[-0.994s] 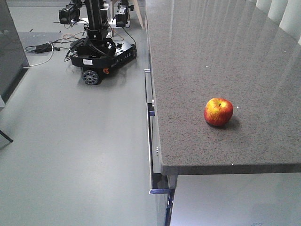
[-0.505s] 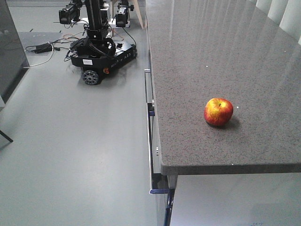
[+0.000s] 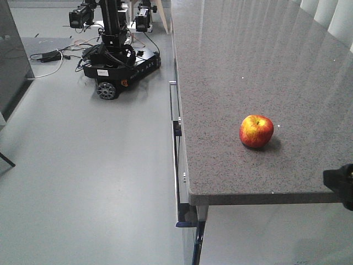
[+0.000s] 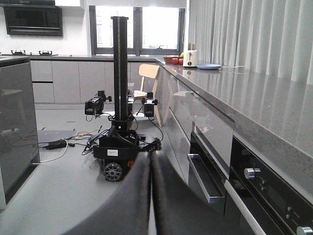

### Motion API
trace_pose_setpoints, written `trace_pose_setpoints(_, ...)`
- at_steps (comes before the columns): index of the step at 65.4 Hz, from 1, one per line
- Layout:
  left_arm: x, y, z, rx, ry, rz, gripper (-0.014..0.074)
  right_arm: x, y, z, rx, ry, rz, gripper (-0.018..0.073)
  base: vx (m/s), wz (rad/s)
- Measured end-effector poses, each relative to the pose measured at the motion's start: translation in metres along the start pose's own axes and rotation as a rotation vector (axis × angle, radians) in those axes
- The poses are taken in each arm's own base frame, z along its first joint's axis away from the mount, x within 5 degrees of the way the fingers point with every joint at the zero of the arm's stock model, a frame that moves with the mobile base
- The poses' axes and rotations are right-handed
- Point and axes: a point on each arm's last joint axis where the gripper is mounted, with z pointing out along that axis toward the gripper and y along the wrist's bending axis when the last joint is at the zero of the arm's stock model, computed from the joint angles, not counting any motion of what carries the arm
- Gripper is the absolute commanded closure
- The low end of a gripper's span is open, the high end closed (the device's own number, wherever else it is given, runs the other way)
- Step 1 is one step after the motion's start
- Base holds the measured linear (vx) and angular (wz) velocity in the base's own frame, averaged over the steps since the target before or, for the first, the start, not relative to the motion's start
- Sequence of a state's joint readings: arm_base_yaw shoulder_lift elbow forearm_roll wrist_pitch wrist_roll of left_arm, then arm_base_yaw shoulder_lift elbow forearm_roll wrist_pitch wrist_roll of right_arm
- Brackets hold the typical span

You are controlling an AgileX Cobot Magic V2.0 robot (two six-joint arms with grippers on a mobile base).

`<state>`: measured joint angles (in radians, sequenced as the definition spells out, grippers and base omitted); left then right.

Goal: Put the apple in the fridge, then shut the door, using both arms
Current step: 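Lower the right gripper over the apple and close on it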

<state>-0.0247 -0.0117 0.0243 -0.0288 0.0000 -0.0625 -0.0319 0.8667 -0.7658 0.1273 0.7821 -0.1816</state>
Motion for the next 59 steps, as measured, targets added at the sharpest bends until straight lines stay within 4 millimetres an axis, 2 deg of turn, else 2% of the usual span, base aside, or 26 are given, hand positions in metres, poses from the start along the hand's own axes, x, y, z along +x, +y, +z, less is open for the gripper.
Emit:
trace_pose_setpoints(19,0.0,0.0,0.0,0.0,0.0,0.0,0.0602,-0.024,0.002,0.039,-0.094,0.073,-0.075,-0.0123,0.0,0.0)
trace_pose_setpoints(34,0.0,0.0,0.0,0.0,0.0,0.0,0.0602,-0.048,0.017,0.077,-0.157,0.122,-0.168,-0.0114,0.0,0.0)
trace_pose_setpoints(59,0.0,0.0,0.0,0.0,0.0,0.0,0.0602,-0.088,0.021,0.138,-0.164,0.206,-0.032,-0.0101,0.0,0.0)
